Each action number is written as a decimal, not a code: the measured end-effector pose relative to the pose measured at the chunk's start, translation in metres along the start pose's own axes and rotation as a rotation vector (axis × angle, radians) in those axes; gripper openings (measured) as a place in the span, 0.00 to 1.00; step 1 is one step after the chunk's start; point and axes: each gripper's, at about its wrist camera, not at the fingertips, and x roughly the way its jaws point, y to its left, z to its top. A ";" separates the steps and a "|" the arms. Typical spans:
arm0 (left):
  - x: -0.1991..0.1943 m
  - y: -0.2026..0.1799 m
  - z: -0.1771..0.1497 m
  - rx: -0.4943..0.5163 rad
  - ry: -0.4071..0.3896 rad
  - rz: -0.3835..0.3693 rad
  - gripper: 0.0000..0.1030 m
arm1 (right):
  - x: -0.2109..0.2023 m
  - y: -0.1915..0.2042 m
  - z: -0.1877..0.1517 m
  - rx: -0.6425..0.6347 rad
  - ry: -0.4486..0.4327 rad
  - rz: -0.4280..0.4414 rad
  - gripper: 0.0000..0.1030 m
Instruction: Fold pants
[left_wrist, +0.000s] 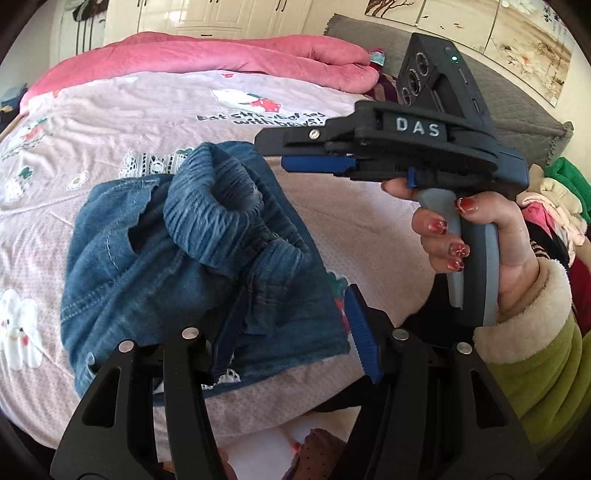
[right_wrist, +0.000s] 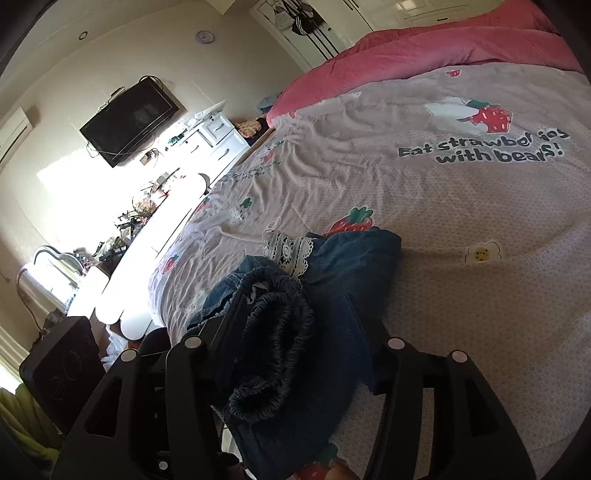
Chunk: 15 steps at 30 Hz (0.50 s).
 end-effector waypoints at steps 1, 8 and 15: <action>-0.002 -0.001 -0.001 -0.004 0.004 -0.012 0.45 | -0.002 0.003 -0.001 -0.005 -0.003 -0.004 0.56; -0.052 0.020 -0.015 -0.035 -0.039 -0.020 0.56 | -0.010 0.038 -0.006 -0.087 -0.007 0.011 0.65; -0.079 0.101 0.012 -0.155 -0.063 0.169 0.81 | -0.011 0.081 -0.022 -0.217 0.022 0.016 0.67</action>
